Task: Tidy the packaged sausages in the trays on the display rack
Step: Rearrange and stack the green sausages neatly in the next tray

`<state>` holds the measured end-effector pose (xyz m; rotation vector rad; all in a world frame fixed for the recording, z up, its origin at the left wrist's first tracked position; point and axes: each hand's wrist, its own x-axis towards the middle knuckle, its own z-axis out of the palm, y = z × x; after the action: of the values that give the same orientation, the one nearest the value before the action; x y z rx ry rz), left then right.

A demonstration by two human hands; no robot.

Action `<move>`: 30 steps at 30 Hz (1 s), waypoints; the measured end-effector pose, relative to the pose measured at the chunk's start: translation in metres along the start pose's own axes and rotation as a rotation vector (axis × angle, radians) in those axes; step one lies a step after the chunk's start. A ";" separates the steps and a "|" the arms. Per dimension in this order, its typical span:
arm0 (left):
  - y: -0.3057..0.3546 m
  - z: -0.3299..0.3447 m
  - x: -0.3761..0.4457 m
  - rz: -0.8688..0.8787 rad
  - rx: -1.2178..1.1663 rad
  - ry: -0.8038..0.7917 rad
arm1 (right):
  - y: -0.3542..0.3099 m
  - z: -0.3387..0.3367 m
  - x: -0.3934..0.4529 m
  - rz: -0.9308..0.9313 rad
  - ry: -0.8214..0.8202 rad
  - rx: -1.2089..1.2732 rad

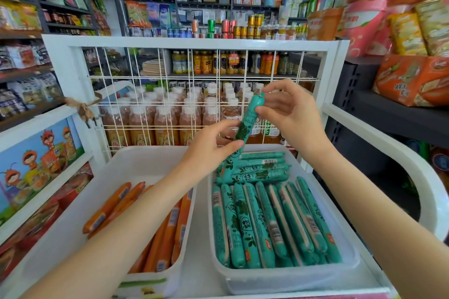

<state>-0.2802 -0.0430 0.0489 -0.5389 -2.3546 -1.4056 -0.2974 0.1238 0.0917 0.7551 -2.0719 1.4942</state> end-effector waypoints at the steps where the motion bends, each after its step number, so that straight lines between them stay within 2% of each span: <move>1: 0.000 -0.001 0.002 -0.005 0.029 0.020 | 0.004 -0.001 -0.001 0.028 0.024 -0.033; 3: 0.001 -0.005 0.007 -0.083 -0.041 0.121 | 0.013 -0.004 -0.009 0.104 -0.025 -0.095; 7: 0.008 -0.018 0.016 -0.466 -0.784 0.259 | 0.026 0.007 -0.038 0.183 -0.408 -0.109; 9: 0.008 -0.020 0.020 -0.542 -0.898 0.265 | 0.026 0.014 -0.046 0.178 -0.413 0.011; 14: 0.011 -0.019 0.025 -0.540 -0.948 0.248 | 0.016 0.015 -0.041 0.127 -0.306 0.165; 20: 0.014 -0.022 0.027 -0.486 -0.946 0.238 | 0.008 0.012 -0.034 0.088 -0.313 0.264; 30: 0.015 -0.017 0.027 -0.491 -0.957 0.219 | 0.008 0.009 -0.032 0.051 -0.313 0.365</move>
<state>-0.2944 -0.0480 0.0811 0.0148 -1.5680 -2.6491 -0.2796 0.1226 0.0629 1.1443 -2.0685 1.9164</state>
